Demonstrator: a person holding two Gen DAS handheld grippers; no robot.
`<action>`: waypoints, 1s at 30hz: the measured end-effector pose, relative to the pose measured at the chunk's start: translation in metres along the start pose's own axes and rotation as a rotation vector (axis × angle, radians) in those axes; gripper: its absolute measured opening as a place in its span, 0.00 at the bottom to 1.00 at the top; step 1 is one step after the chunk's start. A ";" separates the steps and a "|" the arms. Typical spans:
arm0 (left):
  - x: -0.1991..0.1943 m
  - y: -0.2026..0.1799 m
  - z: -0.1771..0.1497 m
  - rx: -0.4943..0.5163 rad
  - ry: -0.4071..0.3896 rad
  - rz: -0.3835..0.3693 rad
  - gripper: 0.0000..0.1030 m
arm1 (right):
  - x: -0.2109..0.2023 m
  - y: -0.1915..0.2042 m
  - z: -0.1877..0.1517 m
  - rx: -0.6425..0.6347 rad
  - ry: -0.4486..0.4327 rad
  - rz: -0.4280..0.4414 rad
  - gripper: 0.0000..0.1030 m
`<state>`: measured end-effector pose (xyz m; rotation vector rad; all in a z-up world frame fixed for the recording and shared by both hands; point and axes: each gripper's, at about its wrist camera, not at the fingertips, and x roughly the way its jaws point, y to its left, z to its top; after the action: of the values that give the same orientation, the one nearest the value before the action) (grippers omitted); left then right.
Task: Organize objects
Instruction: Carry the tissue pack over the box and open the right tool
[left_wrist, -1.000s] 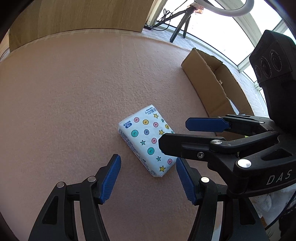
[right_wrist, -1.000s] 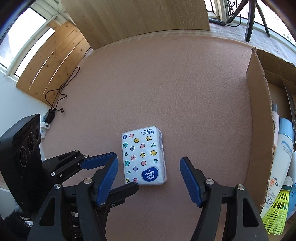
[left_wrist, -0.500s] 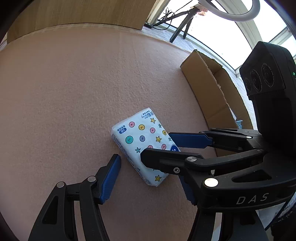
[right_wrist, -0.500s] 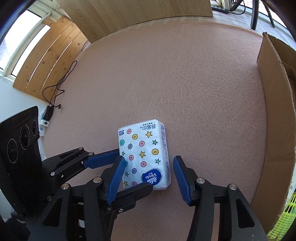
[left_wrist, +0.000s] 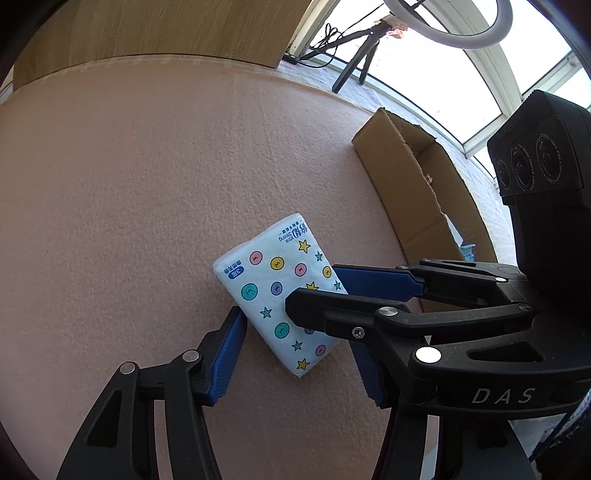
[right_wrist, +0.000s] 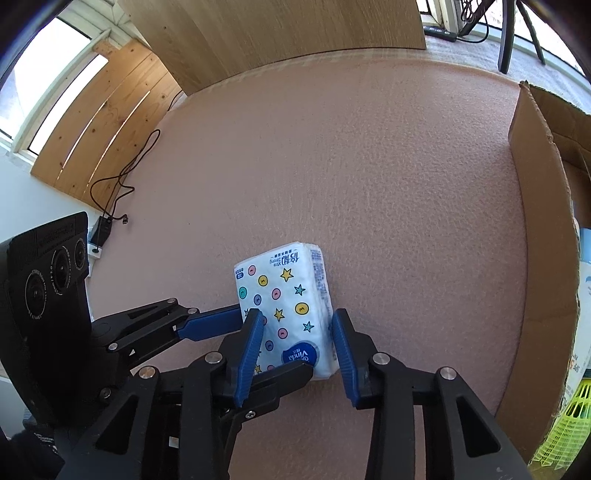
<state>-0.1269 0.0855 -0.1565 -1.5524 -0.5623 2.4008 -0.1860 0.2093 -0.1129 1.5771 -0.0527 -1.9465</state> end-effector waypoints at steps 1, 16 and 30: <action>-0.002 -0.002 0.001 0.006 -0.003 0.000 0.58 | -0.003 0.001 0.000 -0.003 -0.008 -0.005 0.33; -0.013 -0.067 0.035 0.181 -0.040 -0.003 0.58 | -0.065 -0.023 0.002 0.050 -0.145 -0.046 0.33; 0.028 -0.161 0.086 0.357 -0.034 -0.072 0.58 | -0.132 -0.086 0.001 0.167 -0.272 -0.118 0.33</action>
<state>-0.2197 0.2250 -0.0784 -1.3186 -0.1760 2.3195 -0.2127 0.3417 -0.0325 1.4337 -0.2449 -2.2904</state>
